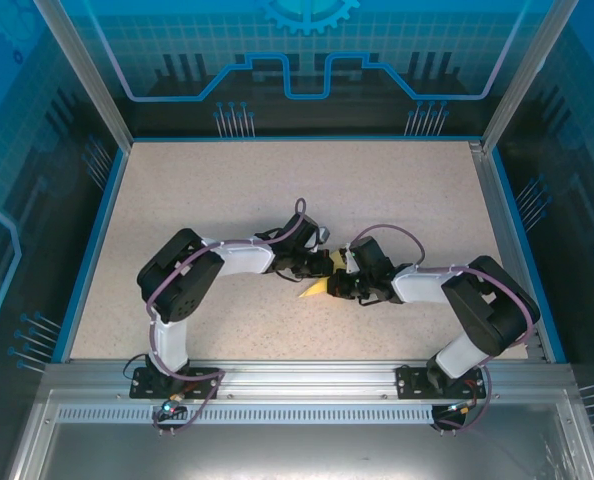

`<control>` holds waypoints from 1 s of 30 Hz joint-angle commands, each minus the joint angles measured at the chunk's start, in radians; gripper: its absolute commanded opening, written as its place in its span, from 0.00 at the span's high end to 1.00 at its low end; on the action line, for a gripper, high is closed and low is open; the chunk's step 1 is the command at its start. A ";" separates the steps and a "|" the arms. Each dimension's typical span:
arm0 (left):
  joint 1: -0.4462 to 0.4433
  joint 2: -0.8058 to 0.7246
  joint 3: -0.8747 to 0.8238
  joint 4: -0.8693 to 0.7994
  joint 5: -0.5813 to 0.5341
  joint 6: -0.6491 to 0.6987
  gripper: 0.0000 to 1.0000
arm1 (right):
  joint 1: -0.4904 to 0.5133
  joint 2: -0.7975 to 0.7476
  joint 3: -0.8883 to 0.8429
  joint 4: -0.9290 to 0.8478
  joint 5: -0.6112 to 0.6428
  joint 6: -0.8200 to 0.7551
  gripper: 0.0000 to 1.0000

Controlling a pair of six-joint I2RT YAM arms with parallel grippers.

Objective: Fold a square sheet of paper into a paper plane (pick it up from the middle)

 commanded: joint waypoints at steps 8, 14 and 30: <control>-0.006 0.028 -0.038 -0.013 0.036 0.029 0.92 | -0.008 -0.057 -0.015 -0.040 0.055 -0.031 0.98; 0.011 0.030 -0.053 -0.007 0.029 0.038 0.93 | -0.028 -0.107 -0.021 -0.083 0.068 -0.040 0.98; 0.016 -0.016 -0.027 -0.012 0.058 0.026 0.93 | -0.048 -0.051 -0.016 -0.050 0.054 0.001 0.98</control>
